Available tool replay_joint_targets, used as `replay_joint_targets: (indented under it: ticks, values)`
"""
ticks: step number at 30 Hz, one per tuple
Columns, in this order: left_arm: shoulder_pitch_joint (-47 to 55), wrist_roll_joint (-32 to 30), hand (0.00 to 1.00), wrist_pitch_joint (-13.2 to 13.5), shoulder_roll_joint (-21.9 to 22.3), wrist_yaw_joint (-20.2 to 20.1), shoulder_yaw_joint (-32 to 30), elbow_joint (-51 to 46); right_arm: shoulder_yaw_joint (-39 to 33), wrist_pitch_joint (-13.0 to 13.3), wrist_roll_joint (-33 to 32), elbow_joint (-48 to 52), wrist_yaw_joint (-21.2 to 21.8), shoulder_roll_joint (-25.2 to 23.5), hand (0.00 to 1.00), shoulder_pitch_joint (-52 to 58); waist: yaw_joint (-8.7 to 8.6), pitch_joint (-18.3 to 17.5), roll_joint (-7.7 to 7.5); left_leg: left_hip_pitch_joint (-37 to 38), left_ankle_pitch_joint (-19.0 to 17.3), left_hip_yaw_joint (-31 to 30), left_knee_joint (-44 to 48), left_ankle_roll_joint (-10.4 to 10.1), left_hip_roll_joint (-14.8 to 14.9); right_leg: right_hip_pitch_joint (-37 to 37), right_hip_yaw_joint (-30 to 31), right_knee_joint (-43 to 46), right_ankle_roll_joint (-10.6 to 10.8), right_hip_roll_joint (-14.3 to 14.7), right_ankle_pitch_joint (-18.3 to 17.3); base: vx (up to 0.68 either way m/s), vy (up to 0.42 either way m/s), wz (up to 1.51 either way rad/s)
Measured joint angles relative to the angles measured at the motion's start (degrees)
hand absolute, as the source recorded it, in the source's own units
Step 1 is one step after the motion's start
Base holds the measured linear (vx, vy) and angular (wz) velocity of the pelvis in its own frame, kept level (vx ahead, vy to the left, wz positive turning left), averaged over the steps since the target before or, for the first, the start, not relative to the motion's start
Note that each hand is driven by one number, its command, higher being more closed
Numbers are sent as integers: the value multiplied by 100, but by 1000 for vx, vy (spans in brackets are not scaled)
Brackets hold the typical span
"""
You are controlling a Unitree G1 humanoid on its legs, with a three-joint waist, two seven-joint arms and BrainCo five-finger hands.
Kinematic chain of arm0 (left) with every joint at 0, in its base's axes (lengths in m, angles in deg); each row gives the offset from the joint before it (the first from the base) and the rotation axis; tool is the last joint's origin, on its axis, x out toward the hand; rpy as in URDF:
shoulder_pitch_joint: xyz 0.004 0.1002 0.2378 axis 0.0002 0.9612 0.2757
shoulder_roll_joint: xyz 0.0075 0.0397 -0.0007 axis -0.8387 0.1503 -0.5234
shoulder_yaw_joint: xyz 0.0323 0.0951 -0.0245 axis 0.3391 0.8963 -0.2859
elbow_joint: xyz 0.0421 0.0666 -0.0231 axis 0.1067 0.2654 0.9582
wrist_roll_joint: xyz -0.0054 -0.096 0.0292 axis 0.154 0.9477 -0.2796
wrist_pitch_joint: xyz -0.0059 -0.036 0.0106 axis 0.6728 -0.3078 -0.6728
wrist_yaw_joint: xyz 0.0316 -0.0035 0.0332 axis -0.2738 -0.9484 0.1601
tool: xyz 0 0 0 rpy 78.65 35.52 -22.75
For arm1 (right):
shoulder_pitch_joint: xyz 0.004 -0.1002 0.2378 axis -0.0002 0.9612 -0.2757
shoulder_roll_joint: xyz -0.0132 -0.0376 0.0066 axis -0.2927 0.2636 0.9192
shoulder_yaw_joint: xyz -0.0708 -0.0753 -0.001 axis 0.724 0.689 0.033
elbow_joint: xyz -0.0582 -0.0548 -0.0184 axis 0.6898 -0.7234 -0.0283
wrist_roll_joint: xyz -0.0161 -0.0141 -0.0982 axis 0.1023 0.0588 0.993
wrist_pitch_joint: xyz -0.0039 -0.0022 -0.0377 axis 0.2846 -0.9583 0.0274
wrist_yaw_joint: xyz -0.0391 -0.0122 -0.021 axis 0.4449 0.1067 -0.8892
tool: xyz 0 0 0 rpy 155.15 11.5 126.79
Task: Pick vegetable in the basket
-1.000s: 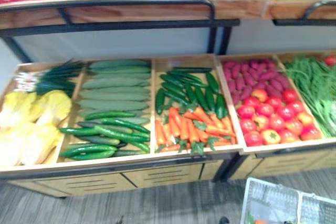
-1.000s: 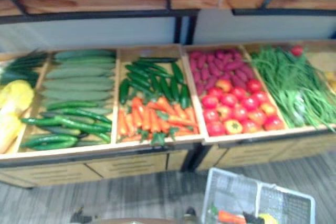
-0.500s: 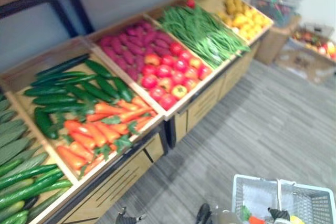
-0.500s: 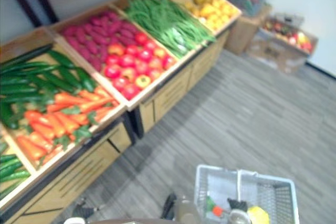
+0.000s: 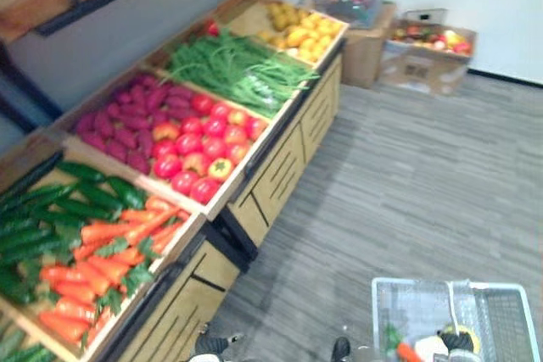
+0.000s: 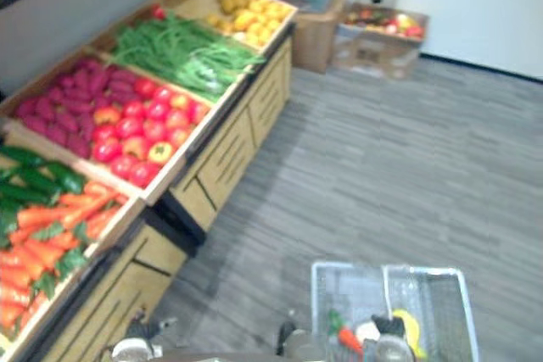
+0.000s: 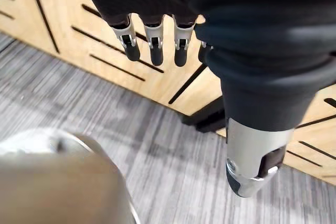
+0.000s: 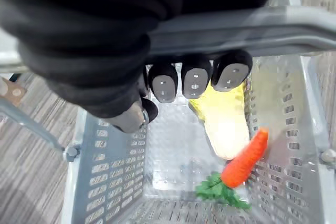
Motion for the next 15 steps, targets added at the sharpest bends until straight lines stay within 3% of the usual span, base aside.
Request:
replay_joint_targets:
  ticks: [1, 4, 5, 6, 8, 12, 15]
  values:
    - [85, -25, 0, 1, 14, 2, 44, 4, -5, 0, 4, 2, -5, 23, 100, -2, 47, 11, 46, -88, 5, -545, -317, -7, -311, 0, 264, -74, 35, 55, 52, -28, 87, -112]
    - [236, -38, 0, -3, 115, -4, 52, 21, 5, 81, 175, 162, 3, 75, 100, 52, 72, 99, 249, -278, 50, -1367, -1086, 20, -601, -45, 735, -119, 74, 281, 77, -44, 180, -118]
    - [239, -44, 0, -10, 131, -5, 40, 23, 23, 76, 199, 242, -1, 52, 100, 88, 114, 113, 269, -280, 171, -1392, -1070, 131, -604, -72, 852, -90, 76, 318, 76, 31, 250, -115]
    - [248, -59, 0, -18, 166, -5, -23, 14, 125, 54, 207, 498, 0, -62, 100, 297, 207, 71, 271, -284, 25, -1209, -1096, 244, -669, -128, 1002, -45, 101, 276, 92, 106, 245, -71]
    - [195, -117, 0, -17, 140, 2, -29, -73, 255, 47, 206, 714, 3, -148, 100, 475, 221, 109, 175, -275, -78, -1160, -1073, 280, -788, -272, 1076, 71, 237, 188, 190, 126, 198, -45]
    - [194, -314, 0, -25, 233, 18, -150, -175, 537, -53, 384, 1124, 14, -220, 100, 617, 372, 100, 169, -131, -153, -443, -970, 521, -769, -418, 1481, 240, 330, 148, 181, 169, 155, -73]
    - [151, -319, 0, -28, 217, 29, -133, -231, 709, -48, 435, 1338, 22, -243, 100, 702, 455, 68, 82, 23, -159, -280, -886, 536, -758, -673, 1444, 809, 377, 161, 71, 169, 41, -69]
